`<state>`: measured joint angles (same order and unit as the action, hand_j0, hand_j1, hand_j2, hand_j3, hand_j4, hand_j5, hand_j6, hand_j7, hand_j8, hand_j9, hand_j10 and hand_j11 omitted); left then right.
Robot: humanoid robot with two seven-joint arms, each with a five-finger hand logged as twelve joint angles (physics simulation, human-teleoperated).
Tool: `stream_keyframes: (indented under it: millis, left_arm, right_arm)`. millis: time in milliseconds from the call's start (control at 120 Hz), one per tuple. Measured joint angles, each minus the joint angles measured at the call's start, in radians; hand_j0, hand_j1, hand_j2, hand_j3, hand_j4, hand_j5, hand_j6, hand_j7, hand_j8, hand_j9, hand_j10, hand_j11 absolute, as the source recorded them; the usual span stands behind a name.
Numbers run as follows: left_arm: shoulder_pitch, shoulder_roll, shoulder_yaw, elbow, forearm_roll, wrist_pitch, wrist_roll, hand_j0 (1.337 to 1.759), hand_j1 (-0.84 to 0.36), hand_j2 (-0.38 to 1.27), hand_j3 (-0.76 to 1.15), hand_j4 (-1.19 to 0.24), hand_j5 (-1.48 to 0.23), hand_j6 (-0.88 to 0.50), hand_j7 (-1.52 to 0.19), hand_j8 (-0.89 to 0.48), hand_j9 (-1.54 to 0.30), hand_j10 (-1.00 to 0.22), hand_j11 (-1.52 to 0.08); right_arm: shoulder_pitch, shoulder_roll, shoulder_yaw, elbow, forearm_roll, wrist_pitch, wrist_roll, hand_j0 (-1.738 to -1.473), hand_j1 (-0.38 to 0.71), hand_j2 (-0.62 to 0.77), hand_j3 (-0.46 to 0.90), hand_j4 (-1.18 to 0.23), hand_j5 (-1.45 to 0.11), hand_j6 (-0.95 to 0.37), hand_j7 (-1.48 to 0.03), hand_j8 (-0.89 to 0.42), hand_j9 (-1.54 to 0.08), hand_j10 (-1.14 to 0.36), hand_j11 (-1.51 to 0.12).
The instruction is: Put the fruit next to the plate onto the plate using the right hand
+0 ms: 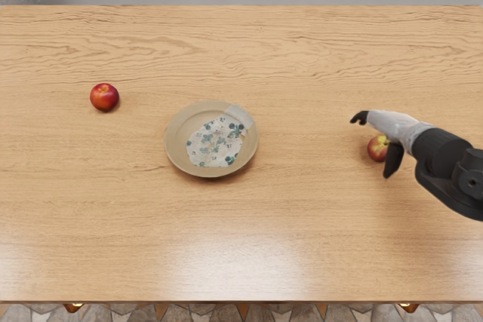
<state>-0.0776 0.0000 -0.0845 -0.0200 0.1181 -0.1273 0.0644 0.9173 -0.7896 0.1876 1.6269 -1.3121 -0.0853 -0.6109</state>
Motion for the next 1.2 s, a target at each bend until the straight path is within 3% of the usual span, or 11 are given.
stream_keyframes:
  millis: [733, 1200]
  left_arm:
    - [0.001, 0.000, 0.000, 0.000, 0.000, 0.000, 0.000, 1.658, 0.32, 0.00, 0.00, -0.02, -0.03, -0.02, -0.03, -0.02, -0.03, -0.02, -0.03]
    - [0.000, 0.000, 0.000, 0.000, 0.000, 0.000, 0.000, 1.658, 0.32, 0.00, 0.00, -0.02, -0.03, -0.02, -0.03, -0.02, -0.03, -0.02, -0.03]
  right_arm:
    - [-0.010, 0.037, -0.027, -0.049, -0.081, -0.015, 0.000, -1.658, 0.04, -0.06, 0.00, -0.33, -0.42, -0.33, -0.42, -0.33, -0.42, -0.33, -0.42]
    - [-0.021, 0.046, -0.034, -0.056, -0.079, -0.015, 0.000, -1.658, 0.20, -0.08, 0.00, -0.47, -0.61, -0.47, -0.61, -0.43, -0.61, -0.47, -0.61]
